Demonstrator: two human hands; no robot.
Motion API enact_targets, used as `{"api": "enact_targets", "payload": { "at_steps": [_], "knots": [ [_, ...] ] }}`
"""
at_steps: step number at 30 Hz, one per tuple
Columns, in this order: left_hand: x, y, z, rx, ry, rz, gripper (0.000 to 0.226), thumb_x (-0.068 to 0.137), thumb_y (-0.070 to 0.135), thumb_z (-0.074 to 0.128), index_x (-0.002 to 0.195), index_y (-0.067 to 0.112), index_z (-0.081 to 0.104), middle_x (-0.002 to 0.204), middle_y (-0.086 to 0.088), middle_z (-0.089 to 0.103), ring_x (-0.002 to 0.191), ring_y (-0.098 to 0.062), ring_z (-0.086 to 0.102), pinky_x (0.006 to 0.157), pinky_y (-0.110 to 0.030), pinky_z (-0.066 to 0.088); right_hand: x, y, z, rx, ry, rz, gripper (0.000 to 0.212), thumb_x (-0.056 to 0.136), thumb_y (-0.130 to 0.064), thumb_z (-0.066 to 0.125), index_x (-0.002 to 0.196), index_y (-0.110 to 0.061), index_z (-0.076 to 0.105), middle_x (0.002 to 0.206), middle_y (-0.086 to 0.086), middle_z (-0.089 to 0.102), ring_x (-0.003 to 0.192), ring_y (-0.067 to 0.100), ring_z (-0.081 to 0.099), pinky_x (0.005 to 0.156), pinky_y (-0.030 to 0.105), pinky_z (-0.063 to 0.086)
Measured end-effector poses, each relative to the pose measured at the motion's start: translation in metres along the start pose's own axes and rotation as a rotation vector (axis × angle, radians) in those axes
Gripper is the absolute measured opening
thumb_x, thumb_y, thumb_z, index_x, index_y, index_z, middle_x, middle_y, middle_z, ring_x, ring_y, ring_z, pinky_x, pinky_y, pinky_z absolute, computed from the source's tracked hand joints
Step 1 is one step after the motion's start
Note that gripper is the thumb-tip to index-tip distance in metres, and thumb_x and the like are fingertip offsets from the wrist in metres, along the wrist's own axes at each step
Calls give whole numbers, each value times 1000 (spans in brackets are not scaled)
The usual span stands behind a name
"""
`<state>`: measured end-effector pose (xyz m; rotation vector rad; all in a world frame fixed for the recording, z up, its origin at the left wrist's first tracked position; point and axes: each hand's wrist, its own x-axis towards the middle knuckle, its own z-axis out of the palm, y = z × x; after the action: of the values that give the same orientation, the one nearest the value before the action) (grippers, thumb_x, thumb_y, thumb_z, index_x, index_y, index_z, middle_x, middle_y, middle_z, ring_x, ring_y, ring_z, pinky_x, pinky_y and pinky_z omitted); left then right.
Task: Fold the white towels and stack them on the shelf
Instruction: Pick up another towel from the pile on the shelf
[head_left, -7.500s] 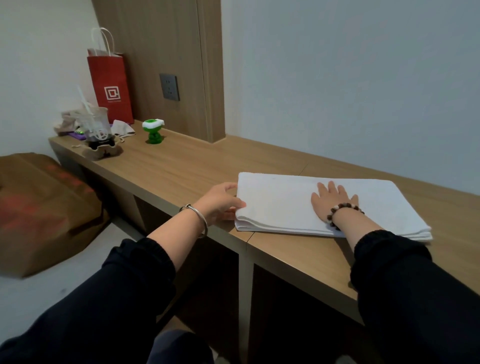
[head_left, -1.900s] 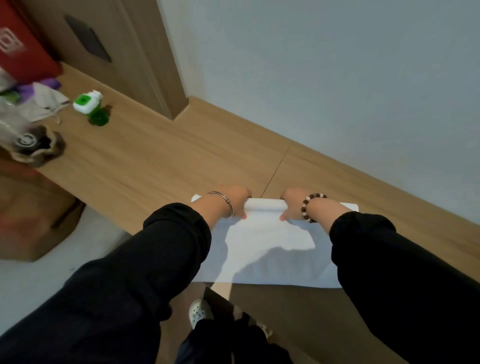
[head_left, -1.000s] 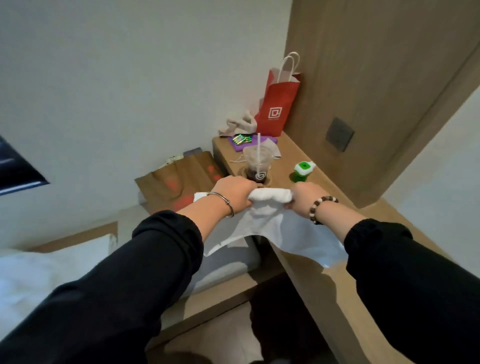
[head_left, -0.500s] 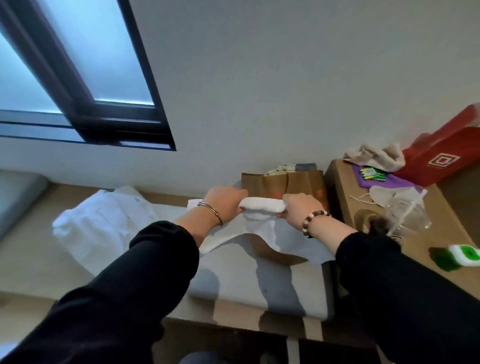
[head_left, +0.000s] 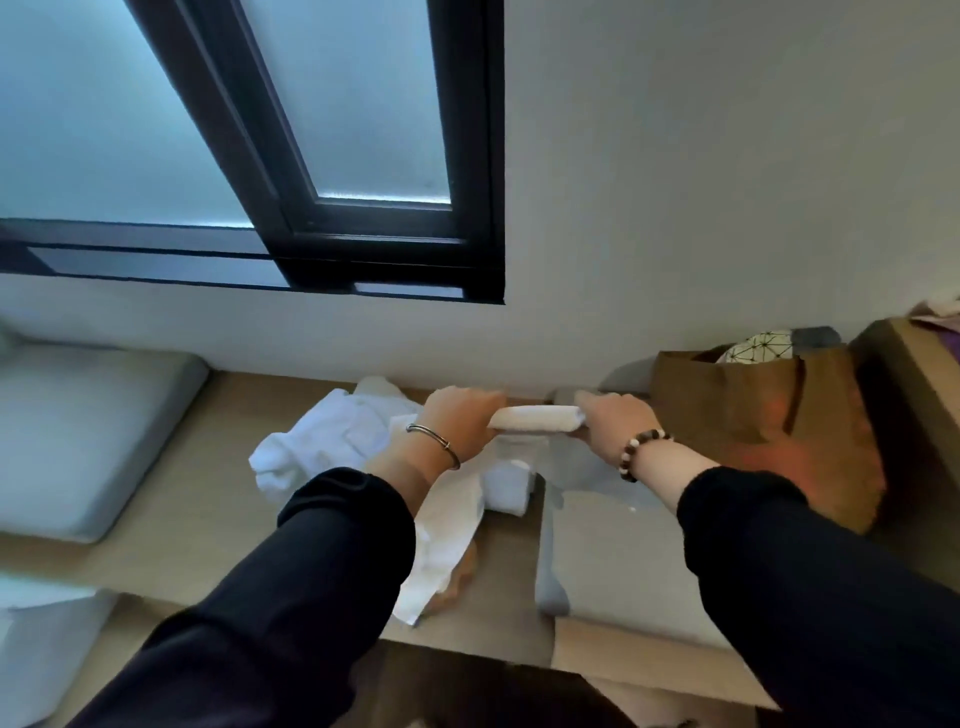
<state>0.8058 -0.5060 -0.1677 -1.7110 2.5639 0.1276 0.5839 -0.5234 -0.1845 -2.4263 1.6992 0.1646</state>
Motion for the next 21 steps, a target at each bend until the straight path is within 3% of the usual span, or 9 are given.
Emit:
{"api": "enact_targets", "payload": {
  "at_steps": [6, 9, 16, 21],
  "knots": [
    [-44, -97, 9, 18, -18, 13, 19, 94, 31, 49, 104, 15, 54, 105, -3, 64, 96, -28, 60, 69, -32, 34, 33, -101, 20, -9, 1, -31, 25, 97, -34, 48, 108, -12, 48, 95, 10, 66, 84, 31, 63, 60, 32, 39],
    [-57, -122, 20, 63, -50, -19, 21, 95, 30, 48, 108, 14, 52, 108, -3, 62, 96, -28, 59, 74, -34, 38, 47, -125, 33, -33, 11, -46, 23, 97, -32, 47, 110, -12, 50, 95, 9, 67, 85, 30, 64, 59, 31, 37],
    [-80, -169, 45, 63, -114, -54, 17, 95, 24, 48, 106, 12, 51, 103, -5, 60, 92, -28, 59, 67, -36, 38, 65, -172, 65, -99, -33, -40, 20, 96, -22, 43, 104, -17, 61, 100, 5, 67, 91, 27, 64, 65, 29, 42],
    [-110, -235, 67, 24, -142, -82, 18, 95, 29, 49, 102, 13, 52, 102, -3, 61, 89, -27, 60, 63, -31, 29, 81, -231, 77, -121, -67, -29, 22, 95, -16, 43, 107, -14, 62, 106, 7, 65, 95, 28, 63, 68, 30, 41]
  ]
}}
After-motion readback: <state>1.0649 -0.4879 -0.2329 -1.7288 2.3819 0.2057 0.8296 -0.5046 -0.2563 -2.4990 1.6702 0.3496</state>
